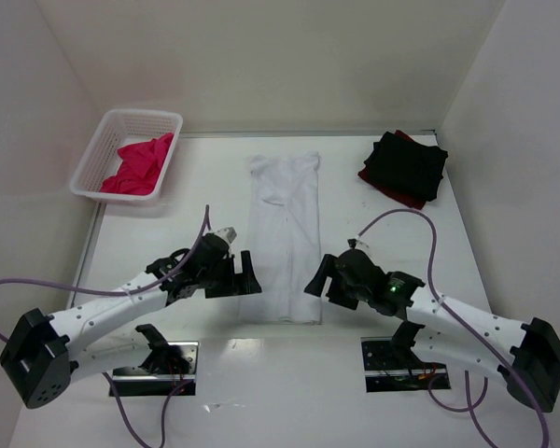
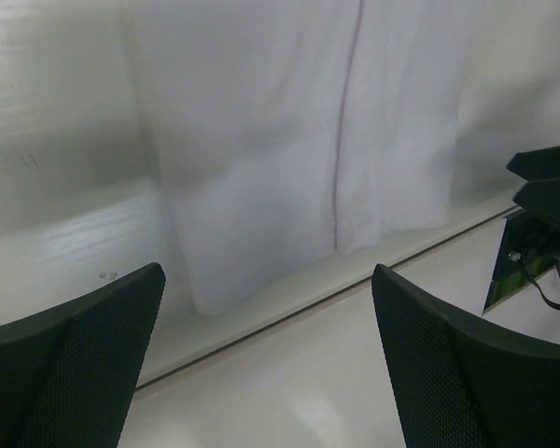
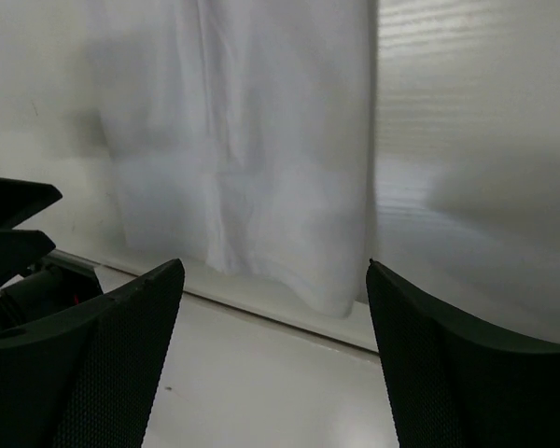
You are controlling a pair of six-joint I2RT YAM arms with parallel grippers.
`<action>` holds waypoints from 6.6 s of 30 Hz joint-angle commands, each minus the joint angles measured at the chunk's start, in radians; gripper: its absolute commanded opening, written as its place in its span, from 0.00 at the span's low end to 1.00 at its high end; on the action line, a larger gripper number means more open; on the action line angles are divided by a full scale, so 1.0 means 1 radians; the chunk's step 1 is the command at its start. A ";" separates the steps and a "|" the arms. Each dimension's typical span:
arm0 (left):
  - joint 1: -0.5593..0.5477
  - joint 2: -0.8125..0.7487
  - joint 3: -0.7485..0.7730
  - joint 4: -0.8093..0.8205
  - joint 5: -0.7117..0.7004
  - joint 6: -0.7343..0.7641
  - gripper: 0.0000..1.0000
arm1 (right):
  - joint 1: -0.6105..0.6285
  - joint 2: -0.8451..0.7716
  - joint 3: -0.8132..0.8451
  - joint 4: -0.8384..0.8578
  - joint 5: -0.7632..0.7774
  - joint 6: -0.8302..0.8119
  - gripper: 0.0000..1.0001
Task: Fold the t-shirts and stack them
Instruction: Grab the bottom of the folded rectangular tshirt with both arms, then fold the folded rectangular tshirt in 1/3 of the way
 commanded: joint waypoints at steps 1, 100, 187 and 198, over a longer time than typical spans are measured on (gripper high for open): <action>0.003 0.039 -0.020 0.000 0.055 -0.025 0.99 | 0.013 -0.006 -0.035 -0.060 -0.027 0.043 0.83; 0.202 0.394 0.439 -0.039 0.003 0.166 0.00 | -0.298 0.439 0.405 0.032 -0.029 -0.239 0.05; 0.397 1.087 0.922 0.257 0.161 0.277 0.88 | -0.513 0.852 0.651 0.327 -0.096 -0.397 0.50; 0.440 0.860 0.792 0.267 0.170 0.310 0.96 | -0.513 0.750 0.477 0.335 -0.131 -0.405 0.56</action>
